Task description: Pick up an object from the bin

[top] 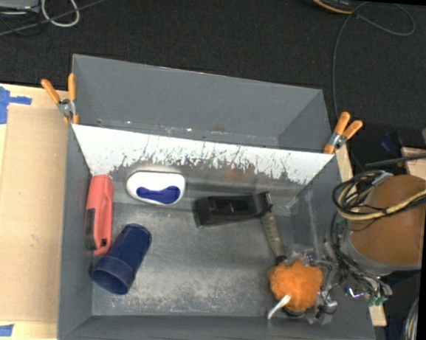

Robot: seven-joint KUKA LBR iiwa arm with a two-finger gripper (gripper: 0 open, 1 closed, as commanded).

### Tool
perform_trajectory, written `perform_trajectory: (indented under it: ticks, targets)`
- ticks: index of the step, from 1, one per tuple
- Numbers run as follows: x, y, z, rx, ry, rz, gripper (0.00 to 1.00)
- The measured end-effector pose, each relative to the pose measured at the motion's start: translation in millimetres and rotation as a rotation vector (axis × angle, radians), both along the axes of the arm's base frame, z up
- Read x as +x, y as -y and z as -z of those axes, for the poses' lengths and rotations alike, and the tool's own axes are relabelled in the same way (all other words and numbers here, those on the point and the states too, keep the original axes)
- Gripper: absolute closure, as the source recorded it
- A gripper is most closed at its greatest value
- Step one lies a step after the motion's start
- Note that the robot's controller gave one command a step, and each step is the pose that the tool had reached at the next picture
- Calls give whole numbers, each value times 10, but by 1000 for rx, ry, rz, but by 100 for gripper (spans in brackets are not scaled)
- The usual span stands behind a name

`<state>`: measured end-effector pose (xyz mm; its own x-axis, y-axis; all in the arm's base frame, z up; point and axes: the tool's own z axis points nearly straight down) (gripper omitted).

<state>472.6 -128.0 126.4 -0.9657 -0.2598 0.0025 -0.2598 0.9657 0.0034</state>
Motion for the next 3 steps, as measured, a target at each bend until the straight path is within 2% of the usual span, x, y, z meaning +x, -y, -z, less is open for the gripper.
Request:
perform_trajectory:
  ticks: [1, 2, 3]
  targets:
    - [166, 96, 543, 1, 28, -191, 0]
    - [197, 56, 515, -3, 25, -391, 100]
    - [197, 55, 515, -3, 25, -392, 100]
